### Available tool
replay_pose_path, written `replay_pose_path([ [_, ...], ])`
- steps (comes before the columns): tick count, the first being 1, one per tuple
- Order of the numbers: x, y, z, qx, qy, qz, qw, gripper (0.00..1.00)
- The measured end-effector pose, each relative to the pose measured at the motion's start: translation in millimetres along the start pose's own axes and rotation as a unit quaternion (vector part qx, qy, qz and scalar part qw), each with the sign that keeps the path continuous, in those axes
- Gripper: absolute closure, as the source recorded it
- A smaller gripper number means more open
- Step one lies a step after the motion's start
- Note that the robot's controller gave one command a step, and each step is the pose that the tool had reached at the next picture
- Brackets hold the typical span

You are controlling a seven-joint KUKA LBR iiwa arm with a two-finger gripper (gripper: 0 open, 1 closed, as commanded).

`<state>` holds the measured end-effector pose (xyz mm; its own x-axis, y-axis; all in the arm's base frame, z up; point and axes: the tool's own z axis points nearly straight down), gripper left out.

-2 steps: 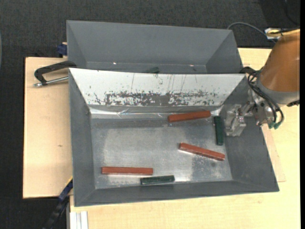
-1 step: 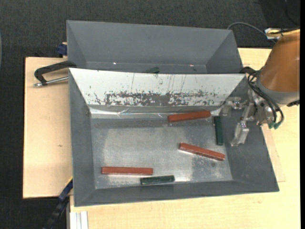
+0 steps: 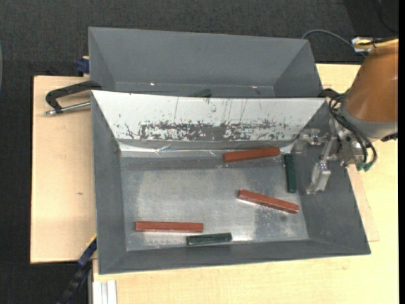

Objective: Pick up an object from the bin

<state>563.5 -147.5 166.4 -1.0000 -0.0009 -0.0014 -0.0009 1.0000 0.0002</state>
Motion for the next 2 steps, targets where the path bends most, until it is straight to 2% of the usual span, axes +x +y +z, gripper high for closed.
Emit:
replay_pose_path([
  [1, 23.6, 11.3, 39.7, 0.001, -0.0027, -0.036, 0.9994, 0.00],
  [2, 30.8, 18.0, 91.5, 0.000, -0.0004, -0.083, 0.9966, 0.00],
])
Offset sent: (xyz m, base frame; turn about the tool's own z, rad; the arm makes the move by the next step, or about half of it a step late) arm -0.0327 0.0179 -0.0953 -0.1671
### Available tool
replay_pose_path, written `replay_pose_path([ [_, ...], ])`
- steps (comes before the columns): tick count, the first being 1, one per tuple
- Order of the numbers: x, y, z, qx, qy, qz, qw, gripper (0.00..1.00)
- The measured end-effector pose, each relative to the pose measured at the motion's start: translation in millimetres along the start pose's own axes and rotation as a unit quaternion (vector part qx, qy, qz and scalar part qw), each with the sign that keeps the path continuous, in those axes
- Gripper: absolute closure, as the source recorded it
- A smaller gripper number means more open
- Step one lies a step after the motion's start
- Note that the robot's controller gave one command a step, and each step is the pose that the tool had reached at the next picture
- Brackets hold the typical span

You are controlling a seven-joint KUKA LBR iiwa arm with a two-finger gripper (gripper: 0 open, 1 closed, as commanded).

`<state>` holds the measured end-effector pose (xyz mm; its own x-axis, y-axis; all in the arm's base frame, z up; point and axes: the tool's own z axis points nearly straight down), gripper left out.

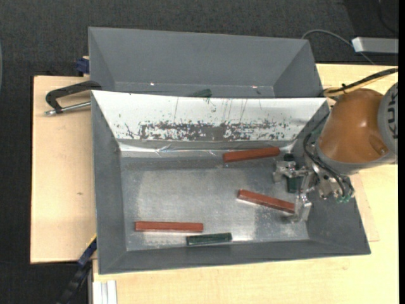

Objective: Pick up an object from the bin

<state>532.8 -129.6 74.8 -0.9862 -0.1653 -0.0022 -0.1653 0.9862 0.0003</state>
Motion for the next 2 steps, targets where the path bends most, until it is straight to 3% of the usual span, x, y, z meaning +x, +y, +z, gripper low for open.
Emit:
replay_pose_path([
  [1, 22.7, 19.8, 4.2, 0.000, 0.0011, 0.057, 0.9984, 1.00],
  [2, 22.7, 19.8, 4.2, 0.000, 0.0011, 0.057, 0.9984, 1.00],
])
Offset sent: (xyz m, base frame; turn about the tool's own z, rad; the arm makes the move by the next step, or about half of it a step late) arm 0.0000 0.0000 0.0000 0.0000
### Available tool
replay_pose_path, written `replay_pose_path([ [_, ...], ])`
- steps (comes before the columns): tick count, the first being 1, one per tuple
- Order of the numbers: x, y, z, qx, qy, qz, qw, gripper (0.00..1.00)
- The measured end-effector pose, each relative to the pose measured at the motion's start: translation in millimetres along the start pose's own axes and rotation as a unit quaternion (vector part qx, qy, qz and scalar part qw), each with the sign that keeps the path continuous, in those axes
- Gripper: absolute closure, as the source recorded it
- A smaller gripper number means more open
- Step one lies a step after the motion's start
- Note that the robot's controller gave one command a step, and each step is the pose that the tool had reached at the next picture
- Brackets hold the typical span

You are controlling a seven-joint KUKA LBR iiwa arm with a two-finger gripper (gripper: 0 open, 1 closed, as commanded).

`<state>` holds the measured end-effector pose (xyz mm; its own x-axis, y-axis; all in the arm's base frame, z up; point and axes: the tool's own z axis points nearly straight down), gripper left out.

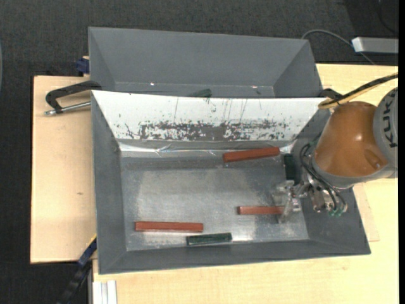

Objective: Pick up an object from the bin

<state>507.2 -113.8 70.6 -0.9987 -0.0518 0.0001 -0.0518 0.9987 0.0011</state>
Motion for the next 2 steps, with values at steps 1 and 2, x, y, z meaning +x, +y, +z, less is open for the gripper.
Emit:
replay_pose_path([
  [1, -0.2, 16.1, -120.5, 0.001, -0.0028, 0.056, 0.9984, 1.00],
  [2, -0.2, 16.1, -120.5, 0.001, -0.0027, 0.056, 0.9985, 1.00],
])
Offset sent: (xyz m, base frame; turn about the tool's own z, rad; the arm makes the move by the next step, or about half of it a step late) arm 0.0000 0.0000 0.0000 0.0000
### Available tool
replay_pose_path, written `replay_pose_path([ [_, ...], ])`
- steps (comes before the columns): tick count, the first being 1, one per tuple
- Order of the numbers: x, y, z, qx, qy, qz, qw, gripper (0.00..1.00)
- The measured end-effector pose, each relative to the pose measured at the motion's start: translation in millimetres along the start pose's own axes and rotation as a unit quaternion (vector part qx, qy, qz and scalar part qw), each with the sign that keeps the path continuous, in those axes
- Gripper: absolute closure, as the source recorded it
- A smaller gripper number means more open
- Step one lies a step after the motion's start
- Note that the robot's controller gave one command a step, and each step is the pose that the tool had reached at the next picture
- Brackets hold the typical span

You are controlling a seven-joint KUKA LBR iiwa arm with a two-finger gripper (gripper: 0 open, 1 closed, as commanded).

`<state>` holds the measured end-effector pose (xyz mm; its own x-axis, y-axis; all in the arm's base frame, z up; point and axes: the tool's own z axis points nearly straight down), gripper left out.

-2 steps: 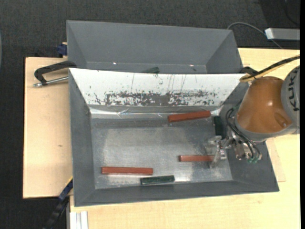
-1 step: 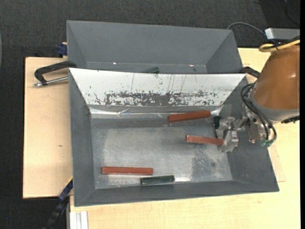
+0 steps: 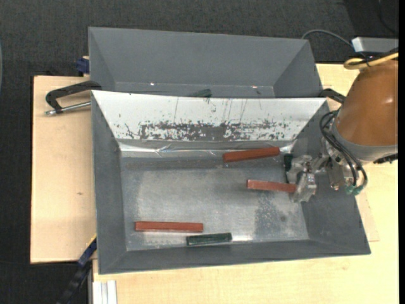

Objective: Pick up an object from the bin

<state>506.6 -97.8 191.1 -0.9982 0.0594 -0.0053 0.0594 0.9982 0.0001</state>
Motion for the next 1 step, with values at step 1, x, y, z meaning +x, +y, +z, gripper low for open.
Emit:
replay_pose_path([
  [1, -22.4, -31.8, -103.5, 0.001, -0.0017, -0.234, 0.9722, 1.00],
])
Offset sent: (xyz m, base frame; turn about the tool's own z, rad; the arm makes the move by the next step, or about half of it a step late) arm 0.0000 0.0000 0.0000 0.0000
